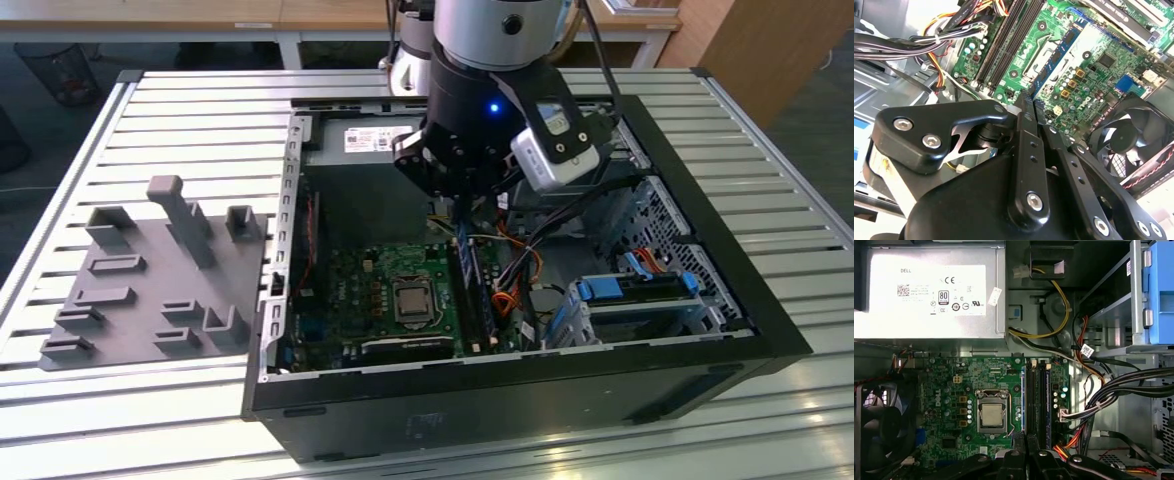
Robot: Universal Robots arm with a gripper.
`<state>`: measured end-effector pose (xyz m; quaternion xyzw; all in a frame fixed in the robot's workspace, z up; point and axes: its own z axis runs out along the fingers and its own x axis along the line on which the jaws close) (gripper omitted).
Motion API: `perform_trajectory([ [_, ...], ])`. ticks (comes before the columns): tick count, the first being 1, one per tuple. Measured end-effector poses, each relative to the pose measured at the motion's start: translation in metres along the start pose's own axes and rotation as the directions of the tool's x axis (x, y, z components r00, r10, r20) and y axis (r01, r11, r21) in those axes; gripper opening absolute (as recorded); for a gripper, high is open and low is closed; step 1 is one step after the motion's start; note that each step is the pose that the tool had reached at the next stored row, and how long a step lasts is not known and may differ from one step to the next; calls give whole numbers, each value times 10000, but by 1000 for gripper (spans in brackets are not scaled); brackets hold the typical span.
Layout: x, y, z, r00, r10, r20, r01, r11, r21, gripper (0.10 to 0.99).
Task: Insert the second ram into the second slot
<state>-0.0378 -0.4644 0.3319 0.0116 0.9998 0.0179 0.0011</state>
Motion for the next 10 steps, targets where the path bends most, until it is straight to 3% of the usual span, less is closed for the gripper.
perform_trajectory([
  [10, -1, -1, 40, 10000, -1, 21, 1, 10000, 0, 133],
])
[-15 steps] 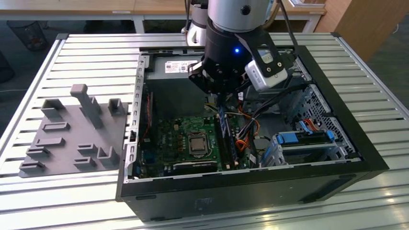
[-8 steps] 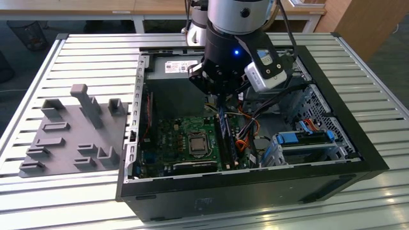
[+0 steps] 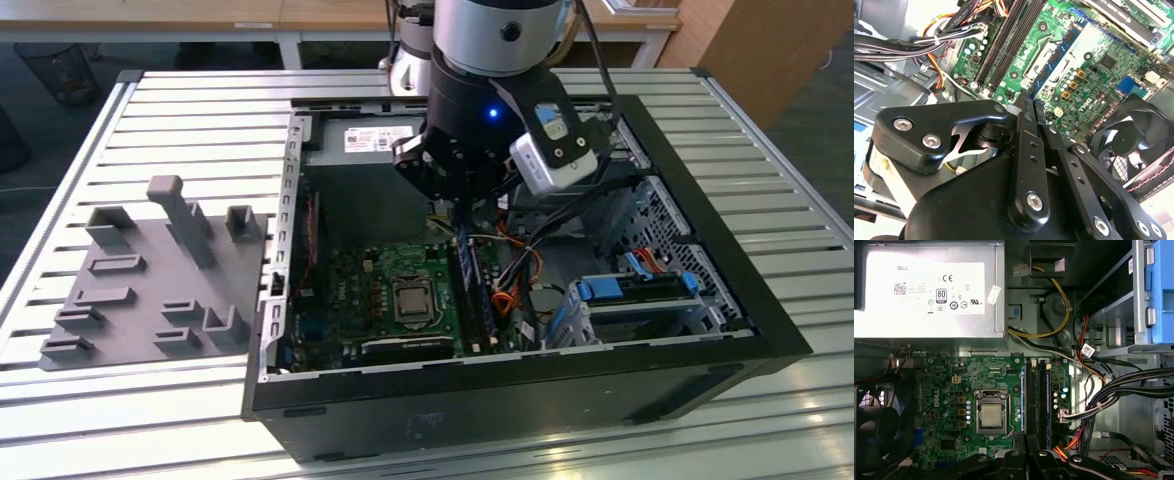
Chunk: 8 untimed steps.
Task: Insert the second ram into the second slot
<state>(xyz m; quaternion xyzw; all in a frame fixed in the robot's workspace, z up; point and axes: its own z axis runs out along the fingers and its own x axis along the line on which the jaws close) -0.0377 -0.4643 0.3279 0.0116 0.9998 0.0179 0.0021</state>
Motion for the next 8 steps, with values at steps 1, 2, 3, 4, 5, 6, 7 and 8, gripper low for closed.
perform_trajectory([
  [1, 0, 0, 3, 10000, 0, 5, 0, 10000, 1, 133],
  [2, 0, -1, 8, 10000, -1, 10, 1, 10000, 0, 133],
  [3, 0, -1, 12, 10000, 0, 17, 0, 10000, -1, 133],
  [4, 0, -1, 16, 10000, -1, 21, 1, 10000, 0, 133],
  [5, 0, -1, 20, 10000, -1, 23, 1, 10000, 0, 133],
  [6, 0, -1, 25, 10000, -1, 24, 1, 10000, -1, 133],
  [7, 0, -1, 29, 10000, -1, 26, 1, 10000, -1, 133],
  [8, 0, -1, 34, 10000, -1, 26, 1, 10000, 1, 133],
])
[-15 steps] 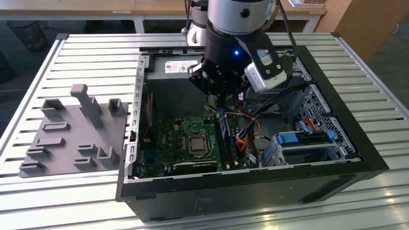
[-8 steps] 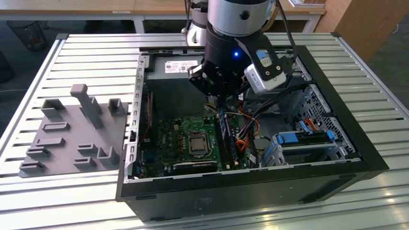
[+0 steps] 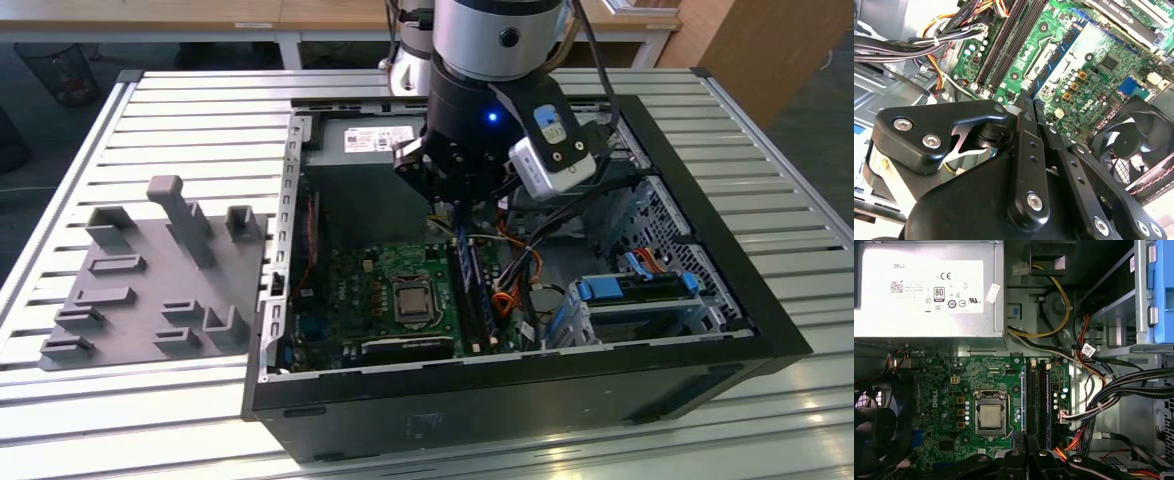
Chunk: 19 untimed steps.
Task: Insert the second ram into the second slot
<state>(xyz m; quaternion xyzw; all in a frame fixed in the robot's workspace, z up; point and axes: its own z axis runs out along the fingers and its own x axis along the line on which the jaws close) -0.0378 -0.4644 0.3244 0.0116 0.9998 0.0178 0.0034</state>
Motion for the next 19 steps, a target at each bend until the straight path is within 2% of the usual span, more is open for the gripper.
perform_trajectory([
  [11, 1, -2, 58, 10000, -16, 0, 16, 10000, 0, 133],
  [16, 1, -3, 89, 9986, -524, -18, 524, 9986, -3, 133],
  [18, 1, -5, 100, 9985, -545, -19, 545, 9985, -45, 133],
  [19, 0, -4, 108, 9985, -547, -17, 546, 9984, -123, 133],
])
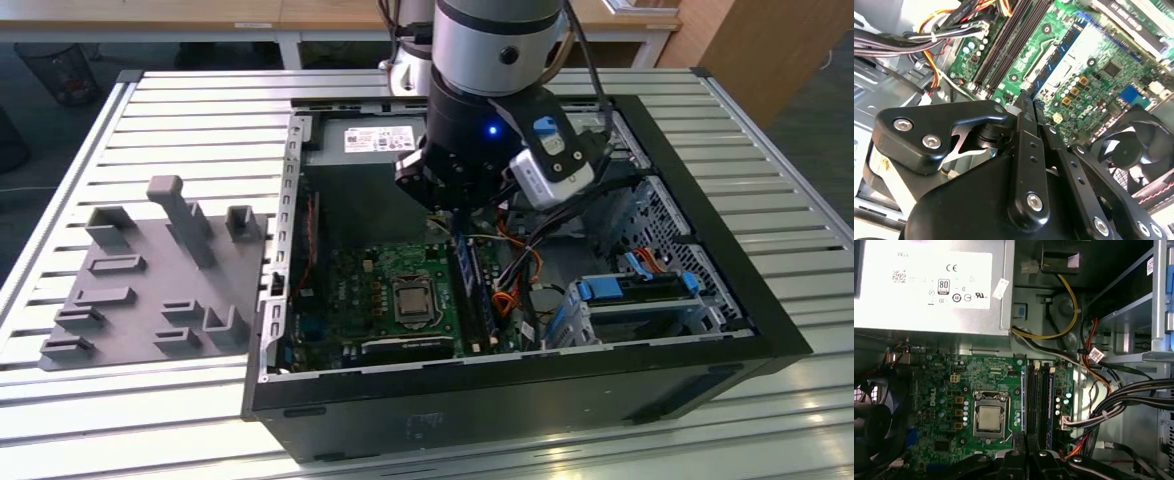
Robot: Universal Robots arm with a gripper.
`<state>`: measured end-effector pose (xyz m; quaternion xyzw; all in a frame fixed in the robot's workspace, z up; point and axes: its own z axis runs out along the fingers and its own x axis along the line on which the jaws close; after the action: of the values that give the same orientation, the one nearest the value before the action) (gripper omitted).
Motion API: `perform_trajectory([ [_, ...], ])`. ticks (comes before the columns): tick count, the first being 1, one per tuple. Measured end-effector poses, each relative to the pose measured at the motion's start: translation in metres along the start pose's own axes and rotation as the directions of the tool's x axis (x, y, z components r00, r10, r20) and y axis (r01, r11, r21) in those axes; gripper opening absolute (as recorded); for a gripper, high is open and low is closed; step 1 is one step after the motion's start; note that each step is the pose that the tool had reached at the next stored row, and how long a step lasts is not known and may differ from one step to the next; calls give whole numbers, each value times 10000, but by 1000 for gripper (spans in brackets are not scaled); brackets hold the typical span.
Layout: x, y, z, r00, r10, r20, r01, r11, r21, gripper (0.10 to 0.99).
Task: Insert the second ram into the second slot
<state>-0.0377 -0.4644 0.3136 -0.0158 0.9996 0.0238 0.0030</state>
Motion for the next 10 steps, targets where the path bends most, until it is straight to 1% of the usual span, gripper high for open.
perform_trajectory([
  [1, 0, 0, 11, 10000, 1, 3, -1, 10000, -50, 133],
  [2, -1, 0, 24, 10000, 3, 5, -3, 10000, -68, 133],
  [10, -7, 1, 119, 9999, 111, 10, -111, 9999, -69, 133],
])
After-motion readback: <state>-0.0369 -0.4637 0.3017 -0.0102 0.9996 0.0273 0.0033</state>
